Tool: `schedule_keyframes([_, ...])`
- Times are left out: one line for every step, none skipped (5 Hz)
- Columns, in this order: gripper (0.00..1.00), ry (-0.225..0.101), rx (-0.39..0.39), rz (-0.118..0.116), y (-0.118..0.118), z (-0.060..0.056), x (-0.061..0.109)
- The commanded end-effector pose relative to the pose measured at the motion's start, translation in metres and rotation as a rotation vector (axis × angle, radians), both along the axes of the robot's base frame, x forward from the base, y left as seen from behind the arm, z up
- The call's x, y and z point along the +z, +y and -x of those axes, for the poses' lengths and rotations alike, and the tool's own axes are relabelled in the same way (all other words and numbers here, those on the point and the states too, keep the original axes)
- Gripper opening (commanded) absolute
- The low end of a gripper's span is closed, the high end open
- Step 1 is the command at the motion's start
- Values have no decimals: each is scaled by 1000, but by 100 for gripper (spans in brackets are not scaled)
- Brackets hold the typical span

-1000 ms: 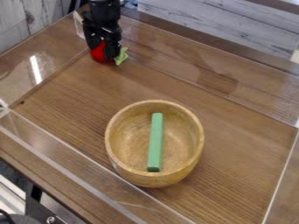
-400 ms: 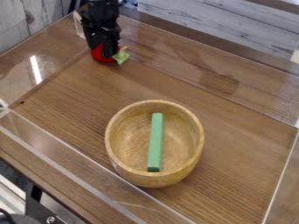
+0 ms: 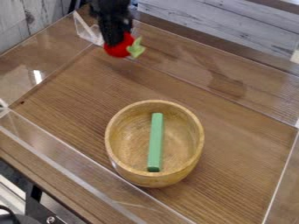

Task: Move the red object to the right side of the table

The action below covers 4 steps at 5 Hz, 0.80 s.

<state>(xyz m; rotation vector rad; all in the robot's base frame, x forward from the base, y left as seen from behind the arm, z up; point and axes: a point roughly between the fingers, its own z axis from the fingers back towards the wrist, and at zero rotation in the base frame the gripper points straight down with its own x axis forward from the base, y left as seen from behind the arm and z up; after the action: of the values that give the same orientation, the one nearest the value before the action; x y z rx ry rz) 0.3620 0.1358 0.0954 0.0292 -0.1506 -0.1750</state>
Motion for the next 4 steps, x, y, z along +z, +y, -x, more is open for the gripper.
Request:
schedule_keyframes([0,-74,-36,-2,-39,5,31])
schedule_keyframes([0,-74,-78,20,-82,15,30])
schedule_keyframes([0,-75,-106,36,-125,27,28])
schedule_keyframes([0,-69,-134,53,-167,44,24])
